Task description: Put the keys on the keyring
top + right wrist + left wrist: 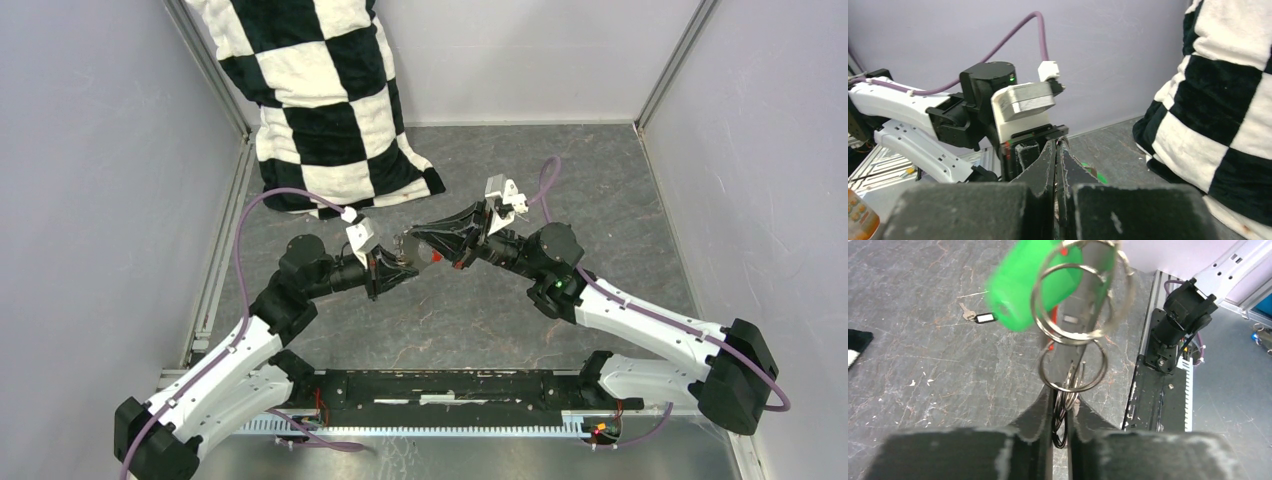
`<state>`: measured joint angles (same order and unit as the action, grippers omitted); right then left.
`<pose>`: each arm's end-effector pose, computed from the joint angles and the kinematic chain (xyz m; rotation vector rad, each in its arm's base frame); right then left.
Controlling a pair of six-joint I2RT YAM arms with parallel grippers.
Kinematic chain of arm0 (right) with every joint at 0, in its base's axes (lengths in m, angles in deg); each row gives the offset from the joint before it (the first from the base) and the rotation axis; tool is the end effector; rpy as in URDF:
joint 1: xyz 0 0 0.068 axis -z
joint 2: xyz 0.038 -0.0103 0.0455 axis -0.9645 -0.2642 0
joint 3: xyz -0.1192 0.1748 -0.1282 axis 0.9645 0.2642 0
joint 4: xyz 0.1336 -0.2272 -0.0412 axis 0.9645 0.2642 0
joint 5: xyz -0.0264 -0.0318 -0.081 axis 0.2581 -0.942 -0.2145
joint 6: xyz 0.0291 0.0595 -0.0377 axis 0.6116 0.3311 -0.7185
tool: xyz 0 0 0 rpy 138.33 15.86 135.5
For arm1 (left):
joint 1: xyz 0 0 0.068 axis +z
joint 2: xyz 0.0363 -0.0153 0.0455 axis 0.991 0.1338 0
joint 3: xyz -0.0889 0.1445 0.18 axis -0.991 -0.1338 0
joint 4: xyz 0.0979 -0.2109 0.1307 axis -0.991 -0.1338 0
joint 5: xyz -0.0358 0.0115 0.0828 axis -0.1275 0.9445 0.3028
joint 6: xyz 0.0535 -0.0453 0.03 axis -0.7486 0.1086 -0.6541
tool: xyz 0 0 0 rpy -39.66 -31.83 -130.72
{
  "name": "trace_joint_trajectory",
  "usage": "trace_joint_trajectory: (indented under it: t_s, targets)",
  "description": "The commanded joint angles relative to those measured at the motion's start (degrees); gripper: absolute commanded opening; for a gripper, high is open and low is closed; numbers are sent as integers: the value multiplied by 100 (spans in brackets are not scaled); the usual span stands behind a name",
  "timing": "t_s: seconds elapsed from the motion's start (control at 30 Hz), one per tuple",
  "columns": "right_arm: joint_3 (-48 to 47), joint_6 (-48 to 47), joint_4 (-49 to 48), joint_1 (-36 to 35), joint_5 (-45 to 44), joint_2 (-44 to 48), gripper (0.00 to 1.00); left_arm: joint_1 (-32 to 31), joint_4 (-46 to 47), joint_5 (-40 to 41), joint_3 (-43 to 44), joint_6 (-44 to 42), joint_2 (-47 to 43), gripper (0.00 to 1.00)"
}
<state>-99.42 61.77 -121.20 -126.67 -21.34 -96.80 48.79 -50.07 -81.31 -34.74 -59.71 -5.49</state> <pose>0.1645 0.2488 0.3469 -0.6893 1.1436 1.3137 0.1733 -0.1589 0.2680 0.8415 1.5724 -1.0420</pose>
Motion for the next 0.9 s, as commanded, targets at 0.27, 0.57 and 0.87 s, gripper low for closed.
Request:
trace_joint_trajectory:
  t_s: [0.27,0.57,0.87]
  targets:
    - [-150,327,-207,-9,261,59,2,-25,-336,104,440,-1729,18,2]
    - [-283,356,1124,-13,696,597,98,-15,-487,376,730,-5303,-66,2]
    - [-1680,-707,4669,29,786,957,98,-16,-871,-453,174,-9869,-789,2]
